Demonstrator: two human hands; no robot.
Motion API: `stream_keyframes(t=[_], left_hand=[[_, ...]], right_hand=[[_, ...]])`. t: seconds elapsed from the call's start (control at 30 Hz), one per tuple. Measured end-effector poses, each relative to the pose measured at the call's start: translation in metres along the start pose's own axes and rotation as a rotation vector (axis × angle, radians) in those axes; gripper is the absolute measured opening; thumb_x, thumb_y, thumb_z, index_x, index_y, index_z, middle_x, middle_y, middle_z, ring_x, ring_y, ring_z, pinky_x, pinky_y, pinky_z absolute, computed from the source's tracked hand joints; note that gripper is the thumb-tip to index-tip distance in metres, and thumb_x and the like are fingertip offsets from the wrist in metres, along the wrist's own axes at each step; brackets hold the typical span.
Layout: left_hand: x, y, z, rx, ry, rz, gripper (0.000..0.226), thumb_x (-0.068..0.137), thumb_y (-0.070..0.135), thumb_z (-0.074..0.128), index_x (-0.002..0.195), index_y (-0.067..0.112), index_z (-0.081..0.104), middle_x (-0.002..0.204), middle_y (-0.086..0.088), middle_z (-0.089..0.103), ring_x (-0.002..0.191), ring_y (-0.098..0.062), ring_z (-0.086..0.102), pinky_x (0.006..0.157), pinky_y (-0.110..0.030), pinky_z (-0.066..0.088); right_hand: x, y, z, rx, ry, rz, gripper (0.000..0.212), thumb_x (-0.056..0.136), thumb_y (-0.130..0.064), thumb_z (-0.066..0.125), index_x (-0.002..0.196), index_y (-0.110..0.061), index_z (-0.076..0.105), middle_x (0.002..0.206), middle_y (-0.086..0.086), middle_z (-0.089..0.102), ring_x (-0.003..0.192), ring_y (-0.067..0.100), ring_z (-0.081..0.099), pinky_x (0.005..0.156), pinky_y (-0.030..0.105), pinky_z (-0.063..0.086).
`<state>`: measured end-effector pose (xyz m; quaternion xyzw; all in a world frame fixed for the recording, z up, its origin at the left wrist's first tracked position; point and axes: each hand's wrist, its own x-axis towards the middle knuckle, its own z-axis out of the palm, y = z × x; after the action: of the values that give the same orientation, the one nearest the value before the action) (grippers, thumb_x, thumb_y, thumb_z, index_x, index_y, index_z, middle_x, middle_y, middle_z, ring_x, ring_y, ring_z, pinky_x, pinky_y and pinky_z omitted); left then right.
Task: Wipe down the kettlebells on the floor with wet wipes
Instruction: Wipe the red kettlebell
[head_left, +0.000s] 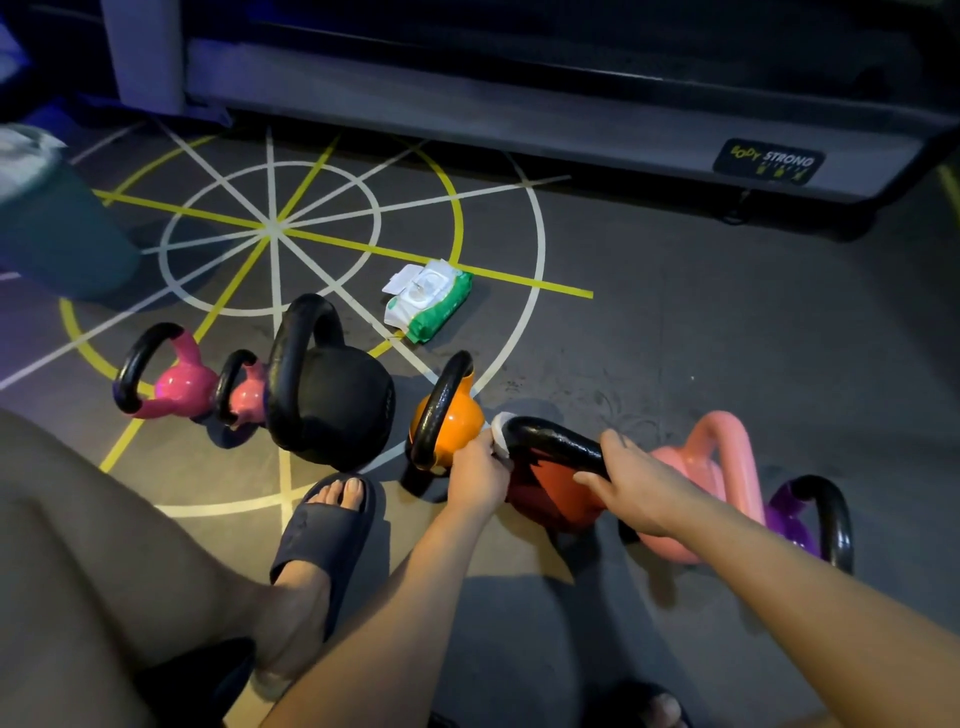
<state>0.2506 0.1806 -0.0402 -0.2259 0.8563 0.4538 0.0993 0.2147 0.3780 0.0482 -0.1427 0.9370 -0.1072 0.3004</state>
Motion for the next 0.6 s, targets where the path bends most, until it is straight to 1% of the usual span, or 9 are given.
stream_keyframes(t=[0.07,0.17,0.23,0.3,0.37,0.43,0.47,0.53,0.6], left_hand=[[-0.003,0.009,-0.001,-0.048,0.038,0.046,0.031,0.095,0.003,0.05,0.116,0.018,0.069,0.099,-0.003,0.072,0.098,-0.025,0.067,0.076,-0.032,0.049],[-0.016,0.019,-0.003,-0.17,0.143,0.204,0.05,0.097,-0.003,0.046,0.136,0.024,0.063,0.122,0.005,0.068,0.113,-0.008,0.061,0.095,-0.021,0.048],[-0.021,0.017,-0.002,-0.188,0.168,0.244,0.056,0.095,-0.007,0.045,0.139,0.024,0.061,0.121,0.007,0.066,0.112,-0.005,0.059,0.097,-0.017,0.045],[-0.012,0.005,-0.001,-0.085,0.098,0.168,0.049,0.095,-0.005,0.044,0.128,0.023,0.067,0.107,0.004,0.069,0.101,-0.013,0.063,0.09,-0.027,0.05],[0.001,-0.011,-0.003,0.199,-0.104,0.004,0.026,0.098,0.007,0.049,0.112,0.013,0.069,0.104,-0.009,0.071,0.101,-0.029,0.066,0.09,-0.04,0.053],[0.001,-0.024,-0.002,0.441,-0.294,-0.134,0.023,0.098,0.016,0.053,0.11,0.008,0.07,0.112,-0.015,0.07,0.11,-0.035,0.065,0.093,-0.04,0.052],[0.0,-0.028,0.003,0.42,-0.285,-0.183,0.024,0.098,0.016,0.054,0.111,0.008,0.071,0.114,-0.014,0.07,0.112,-0.034,0.065,0.092,-0.038,0.051],[-0.005,-0.027,0.01,0.008,-0.111,-0.329,0.027,0.098,0.01,0.053,0.119,0.009,0.071,0.118,-0.013,0.07,0.112,-0.031,0.064,0.09,-0.034,0.048],[-0.004,-0.02,0.011,-0.424,0.066,-0.456,0.033,0.096,0.003,0.052,0.124,0.008,0.069,0.116,-0.012,0.07,0.103,-0.026,0.064,0.085,-0.031,0.046]], right_hand=[[0.0,0.001,-0.001,0.006,0.0,0.002,0.034,0.098,-0.048,0.052,0.099,-0.021,0.031,0.111,0.007,0.054,0.093,0.027,0.057,0.077,0.037,0.045],[0.004,0.001,-0.001,-0.006,-0.013,0.007,0.034,0.097,-0.048,0.052,0.1,-0.02,0.033,0.111,0.007,0.054,0.092,0.026,0.058,0.075,0.036,0.045],[0.004,0.001,-0.001,-0.008,-0.012,0.006,0.034,0.097,-0.048,0.052,0.1,-0.02,0.033,0.109,0.007,0.054,0.091,0.026,0.059,0.075,0.037,0.045],[0.002,0.0,0.0,-0.007,0.005,0.002,0.034,0.097,-0.048,0.052,0.099,-0.02,0.033,0.109,0.007,0.054,0.096,0.029,0.06,0.077,0.039,0.047],[0.0,-0.001,0.0,-0.013,0.011,-0.003,0.034,0.098,-0.049,0.052,0.098,-0.02,0.032,0.108,0.007,0.053,0.097,0.029,0.06,0.078,0.039,0.047],[0.0,-0.001,0.0,-0.004,0.007,-0.005,0.034,0.098,-0.049,0.051,0.098,-0.02,0.032,0.104,0.003,0.05,0.095,0.027,0.06,0.079,0.041,0.048],[0.0,0.0,0.0,0.0,0.004,-0.006,0.034,0.098,-0.049,0.051,0.098,-0.02,0.033,0.102,0.002,0.049,0.095,0.027,0.059,0.079,0.041,0.049],[0.001,0.001,0.0,0.001,-0.001,-0.004,0.034,0.098,-0.049,0.051,0.1,-0.02,0.034,0.103,0.002,0.049,0.096,0.027,0.06,0.081,0.042,0.049],[0.002,0.001,0.0,0.008,-0.001,-0.005,0.034,0.098,-0.049,0.052,0.1,-0.019,0.034,0.107,0.005,0.052,0.098,0.028,0.06,0.081,0.042,0.049]])
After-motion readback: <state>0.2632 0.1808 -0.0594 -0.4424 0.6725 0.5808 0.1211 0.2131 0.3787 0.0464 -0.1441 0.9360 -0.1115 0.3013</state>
